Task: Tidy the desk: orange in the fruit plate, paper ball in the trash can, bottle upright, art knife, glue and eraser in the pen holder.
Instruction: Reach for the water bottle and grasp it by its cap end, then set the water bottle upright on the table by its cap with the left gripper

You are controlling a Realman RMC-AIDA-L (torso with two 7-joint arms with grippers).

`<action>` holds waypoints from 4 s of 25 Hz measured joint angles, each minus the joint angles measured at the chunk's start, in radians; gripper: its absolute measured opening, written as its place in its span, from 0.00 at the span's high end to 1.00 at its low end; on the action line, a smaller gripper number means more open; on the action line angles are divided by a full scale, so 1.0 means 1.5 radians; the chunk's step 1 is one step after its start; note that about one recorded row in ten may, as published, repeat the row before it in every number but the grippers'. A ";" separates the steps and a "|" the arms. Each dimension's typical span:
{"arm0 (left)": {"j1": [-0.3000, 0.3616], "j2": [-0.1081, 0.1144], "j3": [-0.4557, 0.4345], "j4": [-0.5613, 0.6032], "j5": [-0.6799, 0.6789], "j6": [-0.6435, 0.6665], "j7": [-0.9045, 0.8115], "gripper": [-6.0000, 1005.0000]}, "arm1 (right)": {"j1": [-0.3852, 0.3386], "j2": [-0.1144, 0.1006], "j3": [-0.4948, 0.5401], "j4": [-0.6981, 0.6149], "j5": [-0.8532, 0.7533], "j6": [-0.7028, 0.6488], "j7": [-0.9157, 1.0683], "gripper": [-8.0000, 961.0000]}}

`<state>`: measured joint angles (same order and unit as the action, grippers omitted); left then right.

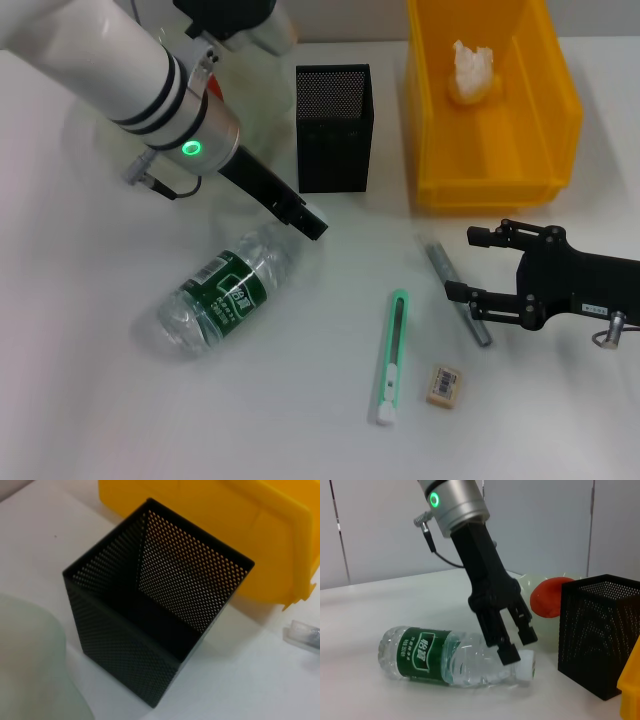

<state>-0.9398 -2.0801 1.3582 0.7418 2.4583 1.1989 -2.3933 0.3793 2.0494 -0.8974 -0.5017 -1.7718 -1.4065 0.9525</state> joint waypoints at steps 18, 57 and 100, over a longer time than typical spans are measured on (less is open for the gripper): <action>0.005 0.000 0.067 -0.033 -0.028 -0.052 0.002 0.27 | 0.000 0.000 0.000 -0.001 0.000 0.000 0.004 0.22; 0.137 0.006 -0.009 0.212 -0.128 0.056 0.105 0.56 | -0.002 0.000 0.000 -0.003 0.003 -0.006 0.002 0.21; 0.365 0.014 -0.347 0.288 -0.364 0.194 0.424 0.55 | 0.028 0.018 -0.007 0.007 0.002 -0.031 0.001 0.22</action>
<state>-0.3930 -2.0586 0.8371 1.1738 1.9117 1.4895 -1.7575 0.4210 2.0761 -0.9082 -0.4910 -1.7688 -1.4531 0.9540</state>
